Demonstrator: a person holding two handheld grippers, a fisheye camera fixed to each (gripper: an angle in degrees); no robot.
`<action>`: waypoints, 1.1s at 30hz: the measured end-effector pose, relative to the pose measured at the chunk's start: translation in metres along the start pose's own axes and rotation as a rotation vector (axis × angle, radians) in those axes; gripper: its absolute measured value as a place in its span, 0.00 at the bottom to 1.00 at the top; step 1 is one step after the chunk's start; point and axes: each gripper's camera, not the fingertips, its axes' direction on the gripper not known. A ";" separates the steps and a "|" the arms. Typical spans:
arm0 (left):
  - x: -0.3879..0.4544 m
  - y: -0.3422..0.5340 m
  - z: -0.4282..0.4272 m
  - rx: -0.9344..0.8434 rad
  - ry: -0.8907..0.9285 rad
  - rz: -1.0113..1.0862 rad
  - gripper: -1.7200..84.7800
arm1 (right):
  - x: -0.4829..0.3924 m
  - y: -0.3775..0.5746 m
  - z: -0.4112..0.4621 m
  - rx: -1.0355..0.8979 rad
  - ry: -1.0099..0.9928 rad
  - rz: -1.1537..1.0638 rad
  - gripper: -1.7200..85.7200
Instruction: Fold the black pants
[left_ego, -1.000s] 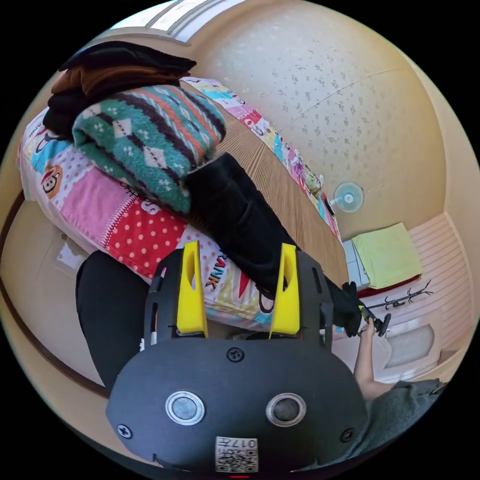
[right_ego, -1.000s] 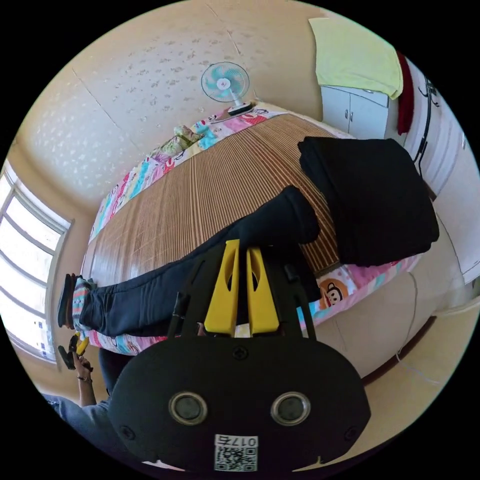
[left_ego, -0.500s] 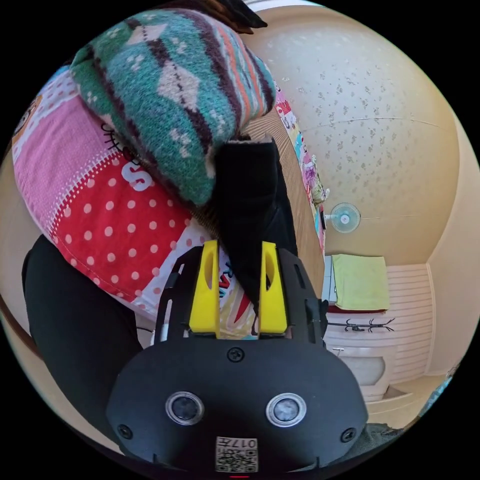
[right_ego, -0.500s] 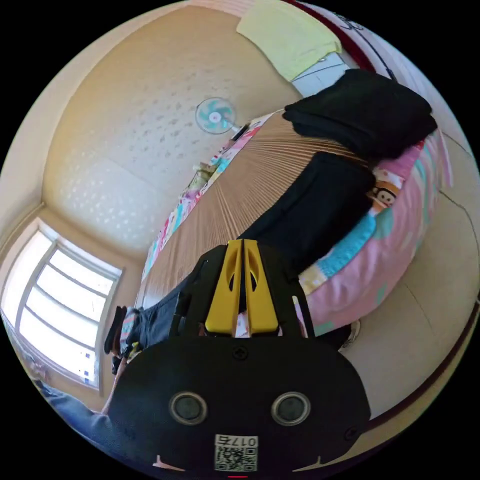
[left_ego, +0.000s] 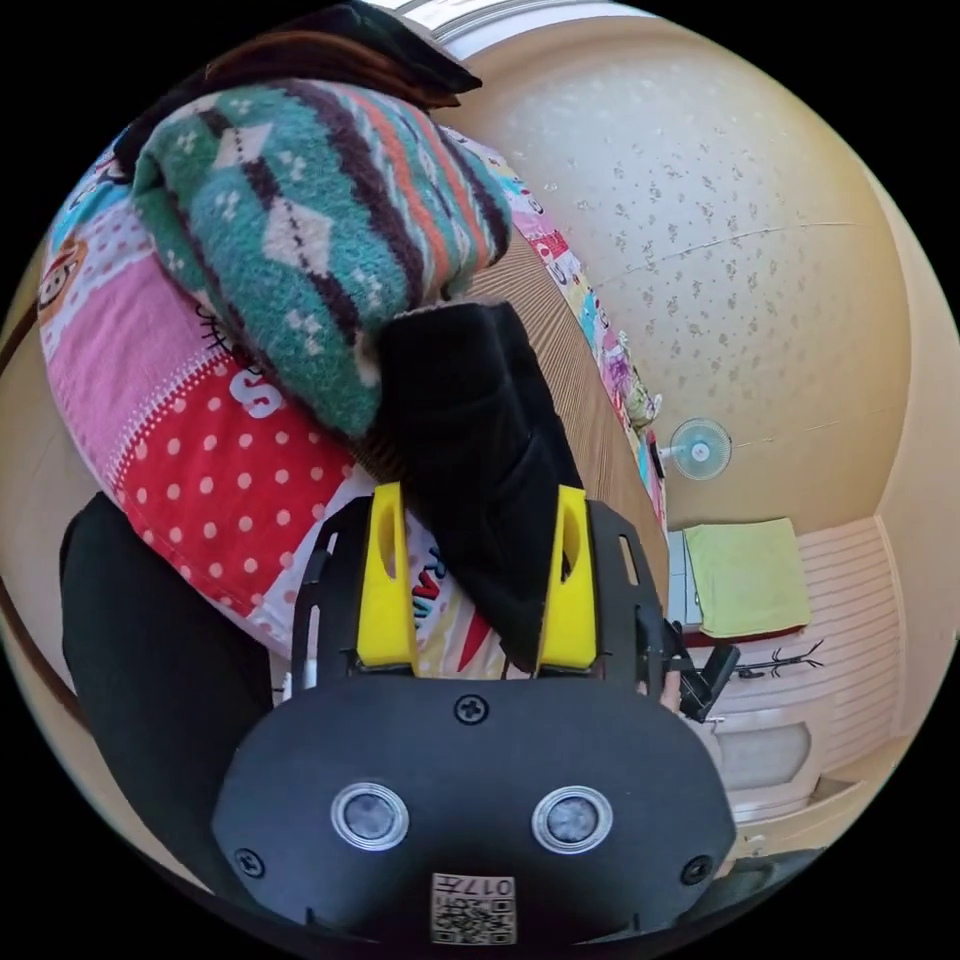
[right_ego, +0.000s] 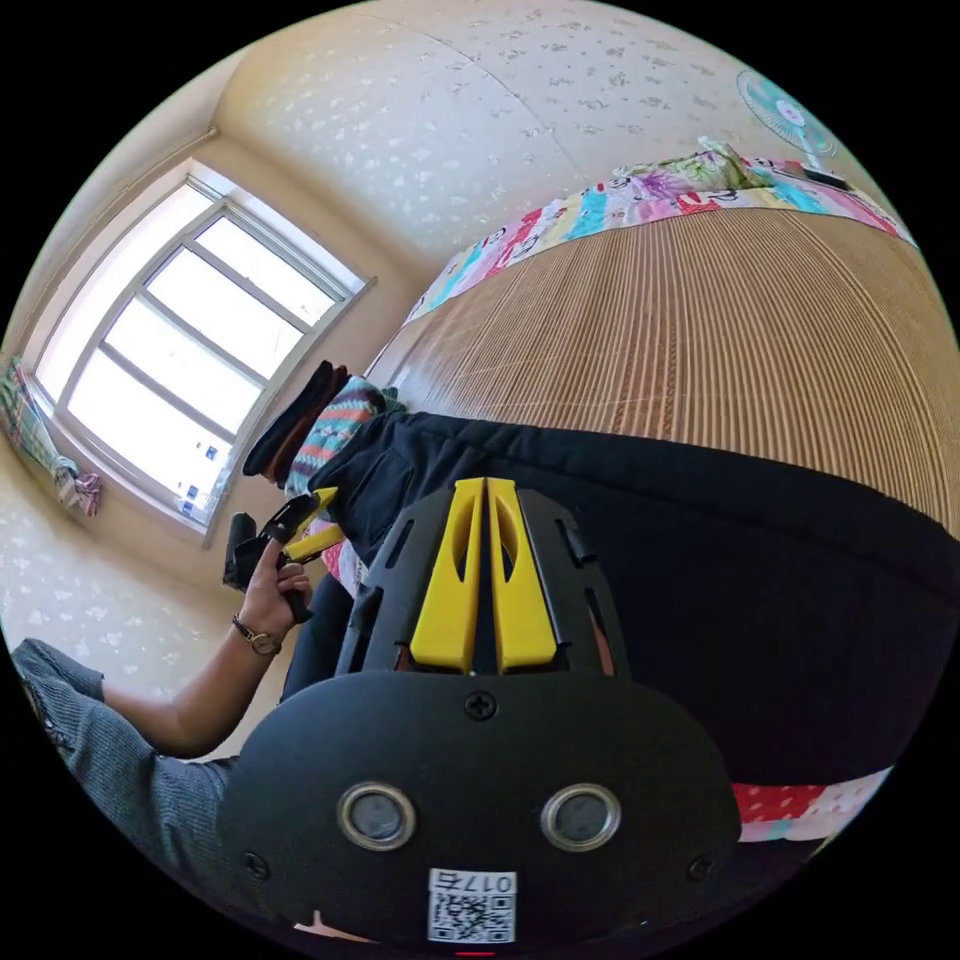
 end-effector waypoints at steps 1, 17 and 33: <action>-0.005 -0.001 0.011 -0.030 0.038 -0.018 0.20 | 0.002 0.004 0.009 -0.023 -0.015 0.016 0.03; 0.143 0.038 -0.072 -0.006 0.107 0.642 0.09 | -0.023 -0.016 0.161 -0.138 -0.320 0.155 0.03; 0.179 0.213 0.148 -0.578 0.096 0.857 0.14 | 0.086 0.124 0.009 -0.135 -0.274 0.398 0.02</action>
